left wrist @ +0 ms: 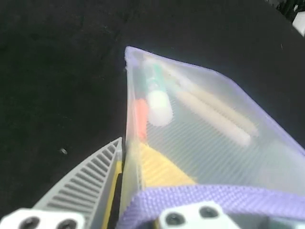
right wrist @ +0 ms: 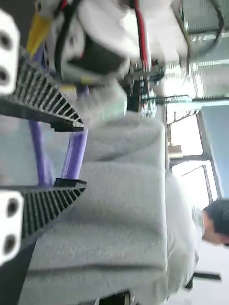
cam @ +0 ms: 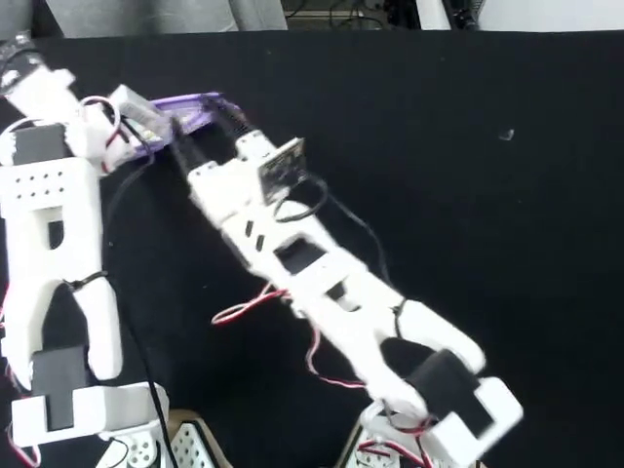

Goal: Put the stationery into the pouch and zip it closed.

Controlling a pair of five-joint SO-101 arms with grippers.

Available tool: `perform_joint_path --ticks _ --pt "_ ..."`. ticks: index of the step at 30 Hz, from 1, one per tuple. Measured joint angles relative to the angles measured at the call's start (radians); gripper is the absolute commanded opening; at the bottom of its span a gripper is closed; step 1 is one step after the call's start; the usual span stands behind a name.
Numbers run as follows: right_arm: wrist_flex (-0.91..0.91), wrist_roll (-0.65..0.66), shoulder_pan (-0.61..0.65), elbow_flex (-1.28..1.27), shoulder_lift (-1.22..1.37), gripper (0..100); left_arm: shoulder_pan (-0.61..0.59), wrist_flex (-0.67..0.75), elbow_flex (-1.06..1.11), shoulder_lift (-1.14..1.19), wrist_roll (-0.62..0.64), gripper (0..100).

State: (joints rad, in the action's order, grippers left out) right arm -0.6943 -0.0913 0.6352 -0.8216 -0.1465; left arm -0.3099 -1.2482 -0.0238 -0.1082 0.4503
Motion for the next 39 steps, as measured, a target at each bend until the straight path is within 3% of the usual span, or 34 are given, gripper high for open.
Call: perform_joint_path --ticks 5,10,14,17,23,30,35,39 --pt "0.207 0.000 -0.055 0.000 -0.166 16.2 -0.035 -0.028 -0.046 0.012 0.000 3" --pt "0.402 0.011 -0.023 0.012 -0.242 16.2 -0.035 -0.127 -0.133 0.032 0.000 3" --pt "0.506 0.155 0.035 0.063 -0.244 16.2 -0.035 -0.207 -0.187 0.034 -0.003 3" --pt "0.532 0.239 0.043 0.072 -0.244 16.2 -0.023 -0.295 -0.258 0.037 -0.031 3" --pt "0.534 0.262 0.043 0.072 -0.244 16.2 0.008 -0.390 -0.345 0.038 -0.051 3" --pt "0.534 0.267 0.044 0.072 -0.244 16.2 0.006 -0.393 -0.350 0.069 -0.051 3" --pt "0.534 0.267 0.044 0.072 -0.244 16.2 0.023 -0.249 -0.219 0.069 -0.051 3" --pt "0.534 0.267 0.044 0.072 -0.244 16.2 0.026 -0.292 -0.264 0.049 -0.052 3"
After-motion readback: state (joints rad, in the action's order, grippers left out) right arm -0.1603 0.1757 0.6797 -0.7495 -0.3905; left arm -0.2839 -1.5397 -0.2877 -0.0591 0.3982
